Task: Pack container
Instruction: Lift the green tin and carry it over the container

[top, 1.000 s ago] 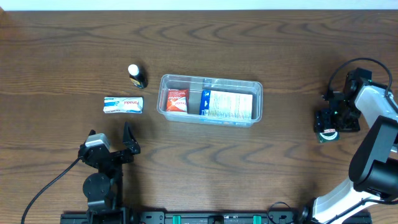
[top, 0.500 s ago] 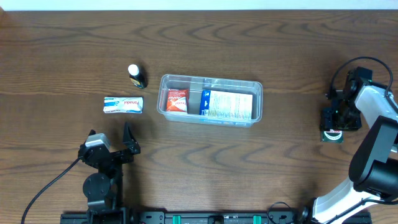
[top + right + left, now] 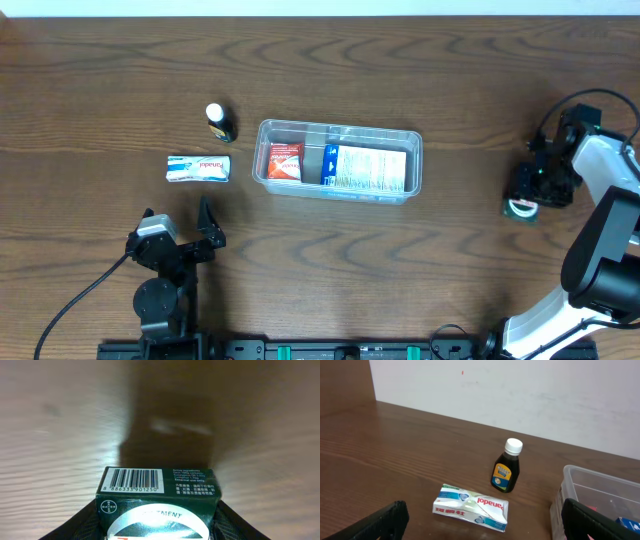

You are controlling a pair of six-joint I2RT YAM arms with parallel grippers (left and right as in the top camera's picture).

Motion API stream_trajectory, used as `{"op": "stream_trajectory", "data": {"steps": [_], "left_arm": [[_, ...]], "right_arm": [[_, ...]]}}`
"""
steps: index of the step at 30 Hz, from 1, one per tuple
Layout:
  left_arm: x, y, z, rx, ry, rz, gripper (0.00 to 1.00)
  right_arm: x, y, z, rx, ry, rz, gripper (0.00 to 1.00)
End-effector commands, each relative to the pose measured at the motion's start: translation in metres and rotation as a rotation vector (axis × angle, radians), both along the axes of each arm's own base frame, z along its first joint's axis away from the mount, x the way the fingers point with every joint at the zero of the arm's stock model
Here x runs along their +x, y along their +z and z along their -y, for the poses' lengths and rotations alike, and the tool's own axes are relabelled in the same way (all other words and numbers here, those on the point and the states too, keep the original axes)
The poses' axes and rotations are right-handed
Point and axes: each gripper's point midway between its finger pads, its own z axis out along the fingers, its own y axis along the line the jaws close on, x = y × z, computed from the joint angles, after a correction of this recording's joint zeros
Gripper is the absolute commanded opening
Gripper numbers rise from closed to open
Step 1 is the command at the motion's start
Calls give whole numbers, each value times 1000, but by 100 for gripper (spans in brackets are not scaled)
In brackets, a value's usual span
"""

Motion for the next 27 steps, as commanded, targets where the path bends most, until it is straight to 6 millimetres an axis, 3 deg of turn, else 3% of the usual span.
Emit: {"op": "stream_trajectory", "data": {"steps": [1,7,12,15,19,27], "left_arm": [[-1,-17,-3,13,14,-51,98],[-1,-17,-3,13,14,-51,98],[-1,-17,-3,13,14,-51,98],[-1,-17,-3,13,14,-51,98],[-1,-17,-3,13,14,-51,98],[-1,-17,-3,13,14,-51,98]], "right_arm": [[31,23,-30,185,-9,113,45],[64,75,-66,446,14,253,40],[87,142,-109,790,68,418,35],[93,171,-131,932,127,490,35],[99,183,-164,987,221,515,35],[115,187,-264,946,402,528,34]]}}
